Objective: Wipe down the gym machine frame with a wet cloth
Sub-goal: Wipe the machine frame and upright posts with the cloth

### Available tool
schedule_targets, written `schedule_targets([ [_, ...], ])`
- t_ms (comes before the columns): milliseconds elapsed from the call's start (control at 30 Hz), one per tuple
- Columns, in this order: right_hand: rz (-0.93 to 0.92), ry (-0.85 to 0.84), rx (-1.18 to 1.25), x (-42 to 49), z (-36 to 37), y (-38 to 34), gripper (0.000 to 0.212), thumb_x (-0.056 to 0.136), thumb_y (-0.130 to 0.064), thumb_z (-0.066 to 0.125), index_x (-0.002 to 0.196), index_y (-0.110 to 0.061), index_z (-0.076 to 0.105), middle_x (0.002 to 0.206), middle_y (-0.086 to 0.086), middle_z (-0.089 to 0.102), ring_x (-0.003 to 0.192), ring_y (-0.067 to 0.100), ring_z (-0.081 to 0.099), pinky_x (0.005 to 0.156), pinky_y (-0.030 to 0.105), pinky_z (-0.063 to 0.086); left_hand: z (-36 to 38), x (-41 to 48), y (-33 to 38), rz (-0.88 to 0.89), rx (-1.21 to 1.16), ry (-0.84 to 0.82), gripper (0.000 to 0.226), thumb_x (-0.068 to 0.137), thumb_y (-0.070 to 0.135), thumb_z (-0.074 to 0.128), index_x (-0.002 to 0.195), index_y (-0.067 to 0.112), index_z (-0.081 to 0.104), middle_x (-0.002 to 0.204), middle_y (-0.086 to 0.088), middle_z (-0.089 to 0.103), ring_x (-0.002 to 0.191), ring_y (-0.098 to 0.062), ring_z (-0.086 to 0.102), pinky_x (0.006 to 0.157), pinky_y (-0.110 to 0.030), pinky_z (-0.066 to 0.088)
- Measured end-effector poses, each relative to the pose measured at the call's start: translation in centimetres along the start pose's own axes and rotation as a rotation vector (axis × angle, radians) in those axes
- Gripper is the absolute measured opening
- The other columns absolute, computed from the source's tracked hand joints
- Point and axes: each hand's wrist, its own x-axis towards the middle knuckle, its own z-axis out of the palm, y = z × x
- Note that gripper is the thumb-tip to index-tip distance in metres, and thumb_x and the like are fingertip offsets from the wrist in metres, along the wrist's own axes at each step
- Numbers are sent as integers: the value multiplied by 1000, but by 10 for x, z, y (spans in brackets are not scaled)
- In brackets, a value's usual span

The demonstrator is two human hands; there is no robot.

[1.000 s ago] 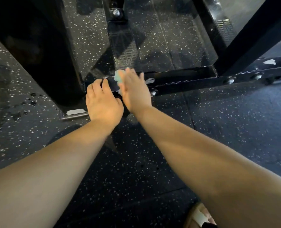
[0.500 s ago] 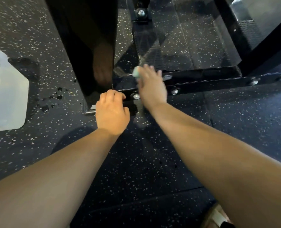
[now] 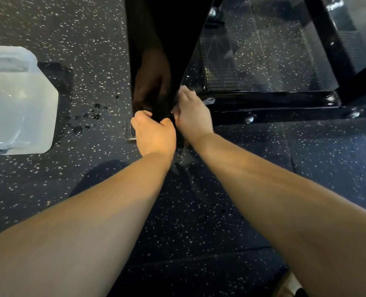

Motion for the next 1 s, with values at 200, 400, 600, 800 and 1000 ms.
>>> schedule_targets([
  [200, 196, 106, -30, -1, -25, 64, 42, 99, -14, 41, 141, -10, 43, 146, 10, 43, 135, 26, 38, 112, 37, 31, 0, -7, 0, -39, -167, 6, 39, 92, 13, 49, 127, 11, 33, 129, -6, 42, 85, -18, 44, 73, -24, 30],
  [400, -126, -37, -33, -19, -3, 24, 45, 96, -6, 46, 141, -8, 43, 148, 8, 41, 137, 27, 35, 113, 35, 28, 13, -22, -15, 358, 175, -126, 53, 86, 9, 52, 136, 0, 35, 139, -14, 31, 110, -31, 50, 83, -33, 41],
  [600, 251, 124, -77, -26, -55, 118, 43, 100, -12, 41, 143, -12, 41, 150, 6, 37, 142, 25, 26, 117, 33, 17, 23, -22, -16, 624, 521, -232, 58, 91, 18, 48, 145, 7, 31, 150, -8, 26, 135, -25, 27, 108, -37, 32],
  [800, 289, 134, -98, -24, -36, 89, 46, 100, -8, 38, 146, -10, 33, 154, 7, 29, 145, 24, 17, 119, 36, 5, 46, -33, 6, 733, 635, -242, 60, 91, 18, 44, 147, 9, 25, 150, -6, 26, 136, -23, 27, 109, -34, 24],
  [1000, 36, 54, -119, -35, -62, 145, 44, 97, -5, 45, 141, -4, 41, 146, 12, 42, 141, 27, 31, 117, 33, 11, 66, -31, 28, 640, 626, -260, 59, 92, 21, 46, 147, 11, 27, 150, -5, 28, 137, -23, 24, 112, -35, 24],
])
